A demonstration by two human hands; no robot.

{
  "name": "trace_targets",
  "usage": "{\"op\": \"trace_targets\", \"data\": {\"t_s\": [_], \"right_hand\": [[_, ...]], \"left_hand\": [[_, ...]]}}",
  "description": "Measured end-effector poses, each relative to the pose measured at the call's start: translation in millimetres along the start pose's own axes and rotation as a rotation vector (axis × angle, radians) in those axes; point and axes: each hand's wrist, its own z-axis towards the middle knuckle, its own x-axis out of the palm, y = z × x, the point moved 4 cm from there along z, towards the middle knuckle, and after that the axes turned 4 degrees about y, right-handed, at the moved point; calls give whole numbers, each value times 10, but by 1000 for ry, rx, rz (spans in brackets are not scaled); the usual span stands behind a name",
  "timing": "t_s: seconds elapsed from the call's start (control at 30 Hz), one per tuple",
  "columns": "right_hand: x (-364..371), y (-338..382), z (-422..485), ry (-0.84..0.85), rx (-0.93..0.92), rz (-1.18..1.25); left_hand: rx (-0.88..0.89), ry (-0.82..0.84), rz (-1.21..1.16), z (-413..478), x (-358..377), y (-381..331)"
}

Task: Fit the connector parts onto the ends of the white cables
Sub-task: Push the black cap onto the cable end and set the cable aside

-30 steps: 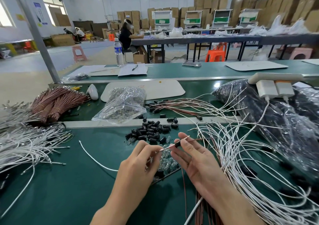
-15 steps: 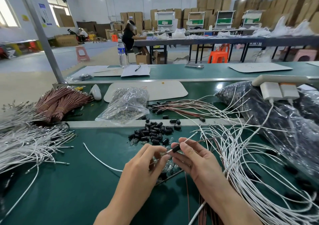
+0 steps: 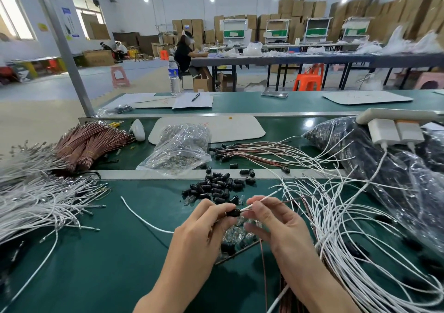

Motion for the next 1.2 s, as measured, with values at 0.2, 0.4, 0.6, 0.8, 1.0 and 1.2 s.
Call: {"op": "trace_targets", "data": {"t_s": [0.2,0.4,0.6,0.8,1.0,1.2], "right_hand": [[-165,95,49,-149,-3,198],[-371,231,40,-201,-19,359],[-578,342,-1,-325,-47,490],[-745,408,-37,-341,-142,654],[-817,437,-38,-367,-176,732],[-593,345,15,-220,-85,500]], "left_hand": [[-1,-26,57,8,-71,17],[-12,-62,157,29,-196,81],[-79,-140,211,41,-356,170],[-153,-193,259,32,-477,244],[-305,-67,261,-7,-453,446],[-435,-143,-196,15,-367,432]]}}
